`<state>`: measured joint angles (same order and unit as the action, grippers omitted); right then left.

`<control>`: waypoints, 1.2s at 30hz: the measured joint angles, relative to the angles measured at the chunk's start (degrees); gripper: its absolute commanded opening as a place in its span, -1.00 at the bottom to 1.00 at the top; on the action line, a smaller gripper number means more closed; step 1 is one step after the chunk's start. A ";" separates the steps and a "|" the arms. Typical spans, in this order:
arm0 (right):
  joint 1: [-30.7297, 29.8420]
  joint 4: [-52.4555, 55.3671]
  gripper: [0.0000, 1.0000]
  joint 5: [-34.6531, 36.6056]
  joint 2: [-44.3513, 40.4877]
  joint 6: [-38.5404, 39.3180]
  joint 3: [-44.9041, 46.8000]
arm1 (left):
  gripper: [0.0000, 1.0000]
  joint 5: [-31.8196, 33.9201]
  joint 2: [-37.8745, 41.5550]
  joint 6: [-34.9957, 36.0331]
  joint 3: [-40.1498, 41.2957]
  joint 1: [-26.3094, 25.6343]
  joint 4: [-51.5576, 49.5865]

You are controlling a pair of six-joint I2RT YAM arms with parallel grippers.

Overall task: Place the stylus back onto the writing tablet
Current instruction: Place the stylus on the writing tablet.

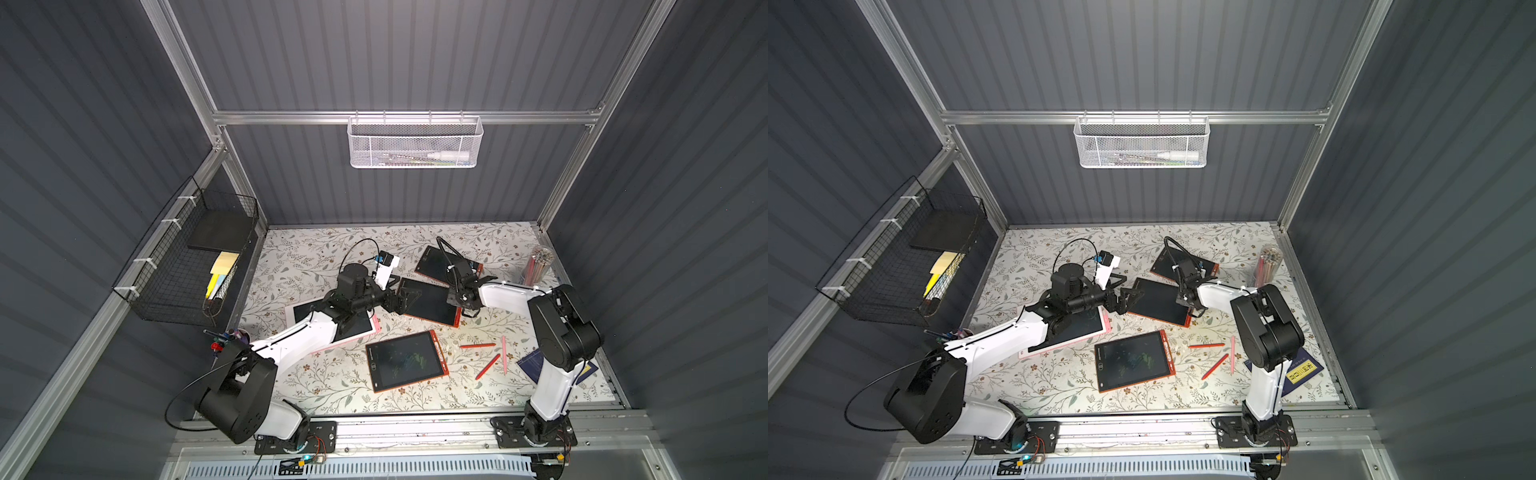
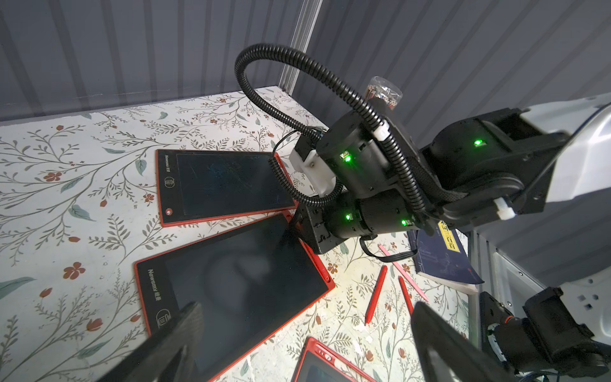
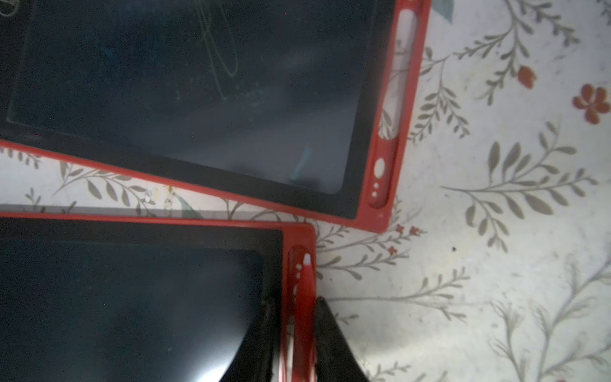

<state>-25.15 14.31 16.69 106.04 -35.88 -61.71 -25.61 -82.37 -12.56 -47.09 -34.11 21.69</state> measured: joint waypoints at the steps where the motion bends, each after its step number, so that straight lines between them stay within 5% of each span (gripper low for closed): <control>1: 0.02 0.09 -0.51 0.00 -0.04 0.07 0.00 | 0.99 0.00 -0.04 0.00 -0.02 0.00 0.02; 29: 0.39 1.42 -0.37 -3.06 -0.22 1.64 -0.09 | 0.99 0.04 -0.17 0.02 -0.17 -0.04 0.13; 36: 2.95 1.42 -0.37 -7.02 -7.34 2.78 4.11 | 0.99 0.46 -0.35 -0.04 -0.17 -1.77 0.42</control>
<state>-22.20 15.73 9.67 98.70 -33.10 -57.60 -25.15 -82.72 -12.60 -47.27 -35.88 22.11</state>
